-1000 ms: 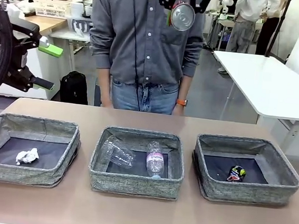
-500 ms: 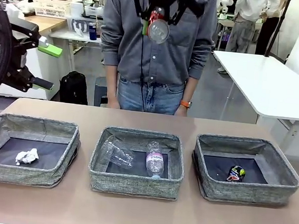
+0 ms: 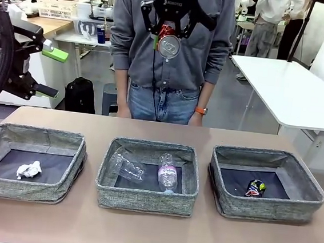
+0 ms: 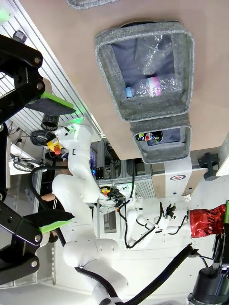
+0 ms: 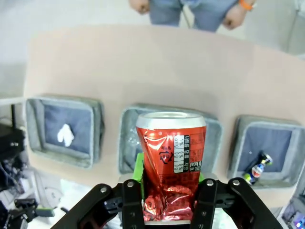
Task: Sort the waste into the appropriate baskets.
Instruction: Pick up the waste item pointed out by the person.
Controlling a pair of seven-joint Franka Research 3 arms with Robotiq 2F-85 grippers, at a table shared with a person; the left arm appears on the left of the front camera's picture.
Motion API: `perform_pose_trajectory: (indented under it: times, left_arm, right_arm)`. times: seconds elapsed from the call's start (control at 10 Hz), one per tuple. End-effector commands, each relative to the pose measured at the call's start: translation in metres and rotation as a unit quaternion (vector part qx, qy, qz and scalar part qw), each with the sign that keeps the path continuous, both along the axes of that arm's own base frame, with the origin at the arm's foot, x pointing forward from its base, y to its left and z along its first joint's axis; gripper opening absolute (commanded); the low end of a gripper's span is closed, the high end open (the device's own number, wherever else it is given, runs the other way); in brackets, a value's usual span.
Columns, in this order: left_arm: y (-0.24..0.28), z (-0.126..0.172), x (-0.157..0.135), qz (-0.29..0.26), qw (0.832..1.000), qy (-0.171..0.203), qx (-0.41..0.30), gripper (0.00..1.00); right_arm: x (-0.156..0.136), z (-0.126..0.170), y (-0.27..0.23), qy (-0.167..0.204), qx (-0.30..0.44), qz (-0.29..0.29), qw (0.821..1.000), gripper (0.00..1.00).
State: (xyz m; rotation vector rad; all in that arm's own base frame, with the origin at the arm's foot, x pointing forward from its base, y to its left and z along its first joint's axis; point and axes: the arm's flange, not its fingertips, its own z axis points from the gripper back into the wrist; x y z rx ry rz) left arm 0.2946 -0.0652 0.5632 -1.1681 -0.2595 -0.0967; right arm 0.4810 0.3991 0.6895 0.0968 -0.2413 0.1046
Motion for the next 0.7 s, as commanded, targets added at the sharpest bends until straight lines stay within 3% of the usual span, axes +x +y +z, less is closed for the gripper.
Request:
perform_pose_trajectory:
  times: [0.0,0.6]
  left_arm:
    - [-0.0008,0.0005,0.0000,-0.003,1.000,-0.008,-0.013,1.00]
    - [-0.0008,0.0005,0.0000,-0.003,1.000,-0.008,-0.013,1.00]
  right_arm:
    - [-0.0011,0.0052,-0.0004,0.005,0.009,0.008,1.000,0.37]
    - [-0.0011,0.0052,-0.0004,0.005,0.009,0.008,1.000,0.37]
